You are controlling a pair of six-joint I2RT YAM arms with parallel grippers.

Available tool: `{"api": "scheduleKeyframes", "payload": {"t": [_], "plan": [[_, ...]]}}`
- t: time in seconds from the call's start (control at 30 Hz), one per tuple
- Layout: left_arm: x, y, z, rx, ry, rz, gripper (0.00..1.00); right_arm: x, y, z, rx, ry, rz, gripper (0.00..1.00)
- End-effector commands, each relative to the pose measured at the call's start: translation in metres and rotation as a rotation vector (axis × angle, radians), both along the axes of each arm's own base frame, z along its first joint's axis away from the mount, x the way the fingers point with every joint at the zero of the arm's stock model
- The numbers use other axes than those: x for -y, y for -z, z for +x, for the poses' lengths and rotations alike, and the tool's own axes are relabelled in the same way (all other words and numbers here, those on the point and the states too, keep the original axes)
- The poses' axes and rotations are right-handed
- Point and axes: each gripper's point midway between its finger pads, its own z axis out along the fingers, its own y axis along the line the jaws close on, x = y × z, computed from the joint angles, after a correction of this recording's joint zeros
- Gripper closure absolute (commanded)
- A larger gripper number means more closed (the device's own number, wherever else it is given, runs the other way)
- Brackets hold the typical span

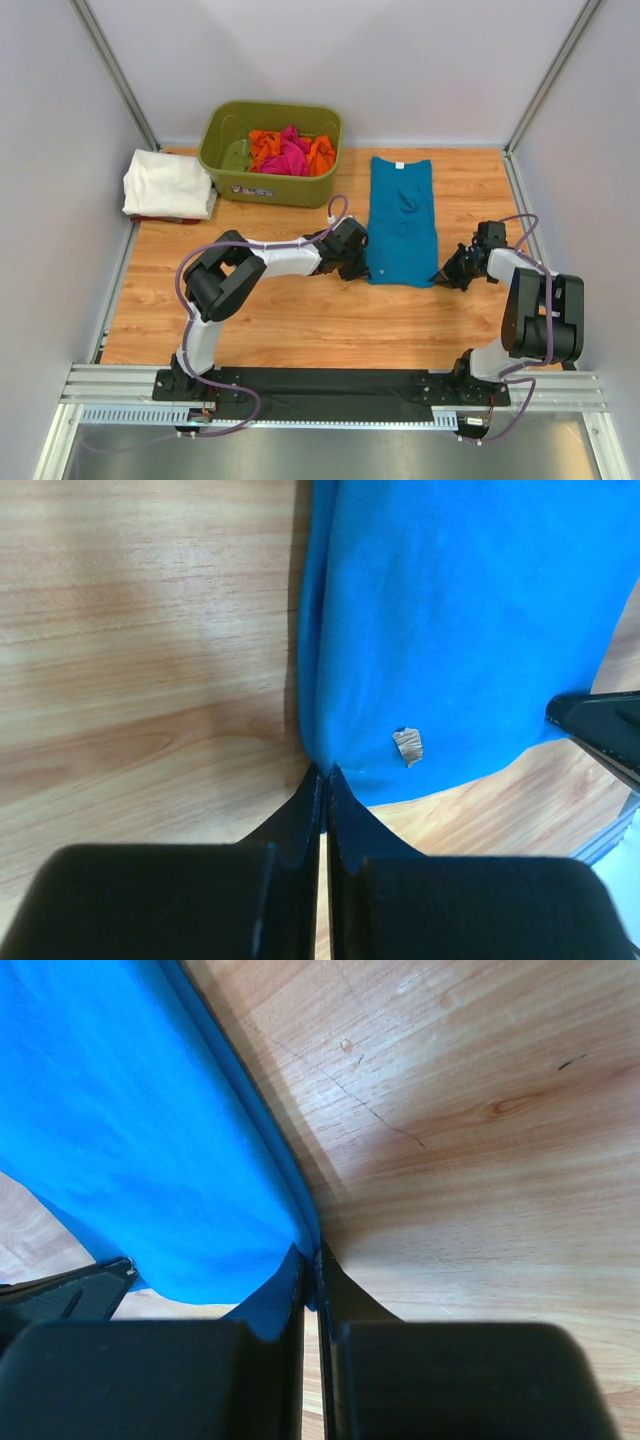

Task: Fold and stack the t-shirts
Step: Fold the tshirt

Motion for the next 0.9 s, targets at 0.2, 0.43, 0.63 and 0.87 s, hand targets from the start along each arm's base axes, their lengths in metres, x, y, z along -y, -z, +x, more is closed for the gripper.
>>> {"api": "scheduleKeyframes", "payload": {"t": [0.2,0.43,0.63,0.87], "plan": [[-0.035,0.004,-0.021,-0.081,0.005,0.150,1.00,0.011,0.013,-0.045,-0.146,-0.018,-0.105,1.00],[-0.045,-0.021,-0.043,-0.094,0.099,0.161,1.00,0.010,-0.009,-0.065,-0.122,0.003,-0.121,1.00],[-0.047,-0.044,-0.069,-0.112,0.135,0.140,1.00,0.006,-0.025,-0.071,-0.141,0.049,-0.098,1.00],[-0.061,-0.073,-0.085,-0.104,0.135,0.146,1.00,0.008,-0.052,-0.082,-0.139,0.127,-0.113,1.00]]}}
